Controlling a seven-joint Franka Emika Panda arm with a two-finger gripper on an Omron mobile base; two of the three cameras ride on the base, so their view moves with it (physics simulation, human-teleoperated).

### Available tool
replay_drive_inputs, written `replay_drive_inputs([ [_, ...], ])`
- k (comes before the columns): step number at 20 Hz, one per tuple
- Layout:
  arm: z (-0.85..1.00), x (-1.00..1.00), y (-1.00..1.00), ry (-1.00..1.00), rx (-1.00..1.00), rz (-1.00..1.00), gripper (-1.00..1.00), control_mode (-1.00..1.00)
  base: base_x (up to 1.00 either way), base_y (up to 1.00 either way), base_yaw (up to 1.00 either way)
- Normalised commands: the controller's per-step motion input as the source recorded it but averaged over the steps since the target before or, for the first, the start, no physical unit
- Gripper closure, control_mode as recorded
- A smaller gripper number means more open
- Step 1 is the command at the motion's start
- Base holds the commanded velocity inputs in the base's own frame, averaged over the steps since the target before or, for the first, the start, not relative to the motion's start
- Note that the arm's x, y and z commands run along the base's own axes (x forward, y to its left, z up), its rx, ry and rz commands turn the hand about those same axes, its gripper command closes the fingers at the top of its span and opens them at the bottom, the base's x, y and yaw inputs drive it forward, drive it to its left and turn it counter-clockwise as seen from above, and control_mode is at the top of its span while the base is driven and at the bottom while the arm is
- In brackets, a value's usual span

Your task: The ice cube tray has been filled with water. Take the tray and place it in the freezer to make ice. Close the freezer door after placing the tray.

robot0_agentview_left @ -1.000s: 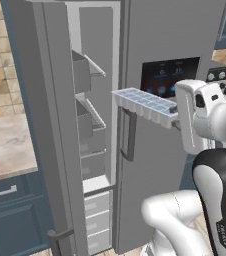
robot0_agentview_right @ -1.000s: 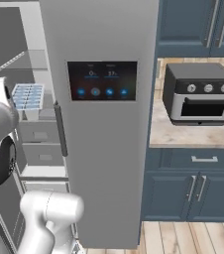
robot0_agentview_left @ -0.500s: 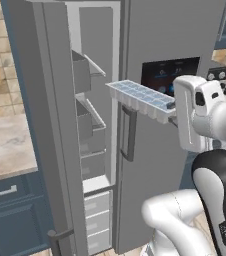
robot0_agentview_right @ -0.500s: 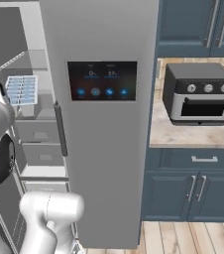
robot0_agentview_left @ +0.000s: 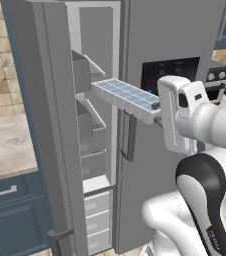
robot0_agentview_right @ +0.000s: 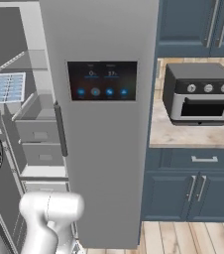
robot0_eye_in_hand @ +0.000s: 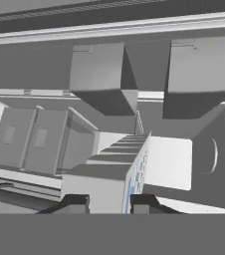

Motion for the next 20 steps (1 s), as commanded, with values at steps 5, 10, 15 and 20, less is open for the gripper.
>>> replay_drive_inputs([
  [5,0.24,0.23,0.25,0.00,0.00,0.00,1.00,-1.00,0.00,0.00,0.00],
  [10,0.17,0.48,0.21,0.00,0.00,0.00,1.00,-1.00,0.00,0.00,0.00],
  [15,0.06,0.53,0.18,0.00,0.00,0.00,1.00,-1.00,0.00,0.00,0.00],
  [20,0.00,0.35,0.34,0.00,0.00,0.00,1.00,-1.00,0.00,0.00,0.00],
])
